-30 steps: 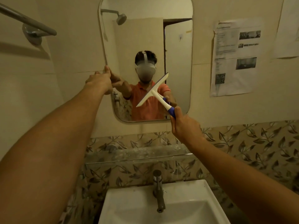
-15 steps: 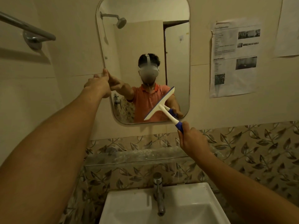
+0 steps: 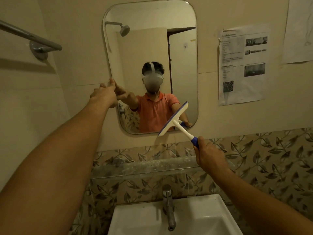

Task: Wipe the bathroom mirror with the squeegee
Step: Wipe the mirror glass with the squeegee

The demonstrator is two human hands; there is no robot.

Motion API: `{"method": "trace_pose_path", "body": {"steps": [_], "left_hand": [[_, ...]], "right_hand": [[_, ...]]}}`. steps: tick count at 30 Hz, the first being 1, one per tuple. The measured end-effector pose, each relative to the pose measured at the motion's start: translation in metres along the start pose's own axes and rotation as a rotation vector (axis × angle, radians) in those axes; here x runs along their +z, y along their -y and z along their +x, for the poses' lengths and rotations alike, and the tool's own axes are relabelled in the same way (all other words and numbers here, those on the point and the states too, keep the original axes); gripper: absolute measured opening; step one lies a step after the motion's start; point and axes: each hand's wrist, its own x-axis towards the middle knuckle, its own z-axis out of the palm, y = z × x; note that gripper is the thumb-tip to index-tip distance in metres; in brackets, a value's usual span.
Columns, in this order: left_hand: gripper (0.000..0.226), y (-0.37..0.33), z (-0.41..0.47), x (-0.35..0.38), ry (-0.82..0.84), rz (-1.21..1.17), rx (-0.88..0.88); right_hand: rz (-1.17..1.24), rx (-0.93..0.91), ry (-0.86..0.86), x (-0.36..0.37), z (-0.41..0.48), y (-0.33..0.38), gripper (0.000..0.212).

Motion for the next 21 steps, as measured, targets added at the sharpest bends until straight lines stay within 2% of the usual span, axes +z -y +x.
{"method": "trace_pose_path", "body": {"steps": [8,14,21], "left_hand": [[0.1,0.001,-0.003,-0.004,0.009,-0.004,-0.003],[0.1,0.003,-0.006,-0.001,-0.015,-0.031,0.003],[0.099,0.004,-0.001,-0.003,-0.019,-0.064,0.033]], "right_hand": [[-0.056,0.037,0.032,-0.001,-0.01,-0.002,0.038],[-0.045,0.102,0.025,-0.005,-0.029,-0.008,0.031],[0.018,0.205,-0.076,-0.025,-0.055,-0.021,0.033]]}}
